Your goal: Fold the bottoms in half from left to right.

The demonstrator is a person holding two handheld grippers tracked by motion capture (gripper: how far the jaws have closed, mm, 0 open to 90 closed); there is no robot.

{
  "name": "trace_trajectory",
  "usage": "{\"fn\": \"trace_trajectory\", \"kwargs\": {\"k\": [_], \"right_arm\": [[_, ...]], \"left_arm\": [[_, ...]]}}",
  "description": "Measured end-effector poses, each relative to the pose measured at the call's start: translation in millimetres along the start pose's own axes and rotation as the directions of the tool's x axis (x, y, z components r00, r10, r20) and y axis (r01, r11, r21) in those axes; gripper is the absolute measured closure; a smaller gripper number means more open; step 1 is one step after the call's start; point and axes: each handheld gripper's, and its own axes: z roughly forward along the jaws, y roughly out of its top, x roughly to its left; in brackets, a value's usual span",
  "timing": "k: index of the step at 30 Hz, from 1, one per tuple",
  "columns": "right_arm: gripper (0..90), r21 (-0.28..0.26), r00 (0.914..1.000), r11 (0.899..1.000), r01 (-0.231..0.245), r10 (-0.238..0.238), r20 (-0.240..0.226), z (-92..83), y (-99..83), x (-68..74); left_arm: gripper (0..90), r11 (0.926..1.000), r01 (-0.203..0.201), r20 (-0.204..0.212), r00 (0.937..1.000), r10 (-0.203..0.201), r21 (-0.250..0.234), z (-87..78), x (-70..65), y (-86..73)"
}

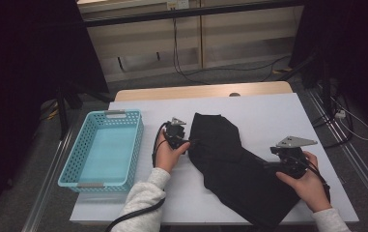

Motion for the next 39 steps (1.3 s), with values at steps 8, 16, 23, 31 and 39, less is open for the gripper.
{"fn": "trace_trajectory", "kwargs": {"k": [8,16,23,31,39], "right_arm": [[30.4,0.005,0.9999,1.0,-0.007,0.007,0.014,-6.0,-5.3,-2.9],[30.1,0.023,0.9998,1.0,-0.01,0.009,0.019,-9.4,-10.6,-3.6],[30.1,0.049,0.9997,0.999,0.006,-0.007,0.024,-8.3,-14.7,-2.9],[34.0,0.09,0.9992,0.996,0.002,-0.006,0.04,-13.8,-22.1,-5.1],[42.2,0.152,0.9974,0.987,-0.055,0.047,0.055,-20.1,-36.4,-14.8]], "left_arm": [[57.0,0.9994,0.031,0.045,0.9985,-0.032,0.018,2.7,-4.0,4.8],[80.3,0.9933,0.106,0.113,0.9875,-0.11,0.048,4.2,-1.6,6.7],[82.0,0.9834,0.181,0.038,0.9827,-0.181,0.002,-18.3,19.2,4.2],[84.6,0.9756,0.219,-0.024,0.9753,-0.22,-0.01,-33.8,33.2,-4.2],[79.5,0.9811,0.194,-0.035,0.9804,-0.194,-0.003,-33.3,31.7,-5.3]]}}
